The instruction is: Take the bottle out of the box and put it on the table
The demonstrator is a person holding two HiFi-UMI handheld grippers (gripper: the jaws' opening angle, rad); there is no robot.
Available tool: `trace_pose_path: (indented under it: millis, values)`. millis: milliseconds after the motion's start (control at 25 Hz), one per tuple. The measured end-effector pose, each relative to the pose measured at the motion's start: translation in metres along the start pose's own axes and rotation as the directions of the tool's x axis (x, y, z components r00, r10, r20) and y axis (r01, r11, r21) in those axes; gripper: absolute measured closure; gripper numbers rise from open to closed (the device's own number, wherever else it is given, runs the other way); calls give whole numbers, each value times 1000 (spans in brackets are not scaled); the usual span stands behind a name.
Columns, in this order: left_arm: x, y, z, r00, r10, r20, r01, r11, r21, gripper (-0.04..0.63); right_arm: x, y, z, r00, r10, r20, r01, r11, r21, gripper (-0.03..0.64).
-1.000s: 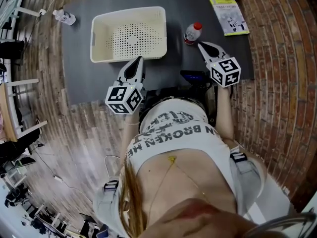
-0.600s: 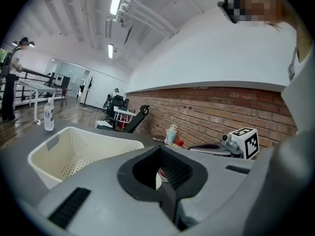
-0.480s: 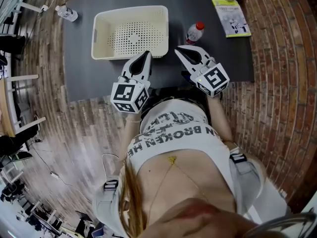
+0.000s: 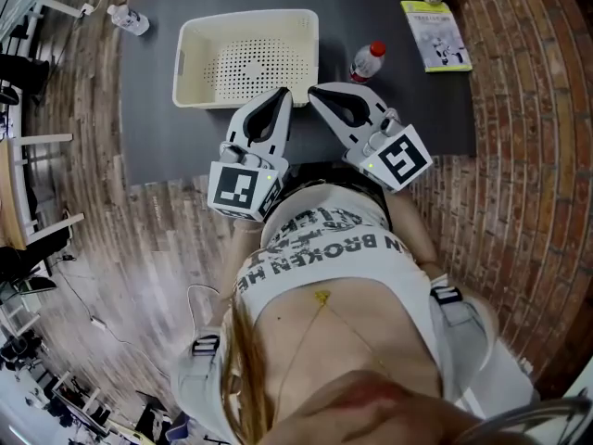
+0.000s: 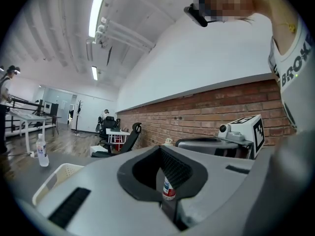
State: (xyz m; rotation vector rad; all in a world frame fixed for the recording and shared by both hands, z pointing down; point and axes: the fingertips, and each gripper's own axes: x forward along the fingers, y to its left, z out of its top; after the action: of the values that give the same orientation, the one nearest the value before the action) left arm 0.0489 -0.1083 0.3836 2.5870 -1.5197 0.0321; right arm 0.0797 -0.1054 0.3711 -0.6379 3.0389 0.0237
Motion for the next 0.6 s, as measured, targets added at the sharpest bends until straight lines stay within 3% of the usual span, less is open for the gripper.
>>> trace_pose_path:
  millis: [600]
  values:
    - [5, -5, 3, 999, -38, 10, 38, 999, -4, 592, 6, -7, -6, 1000, 0, -26, 0, 1000, 19, 609]
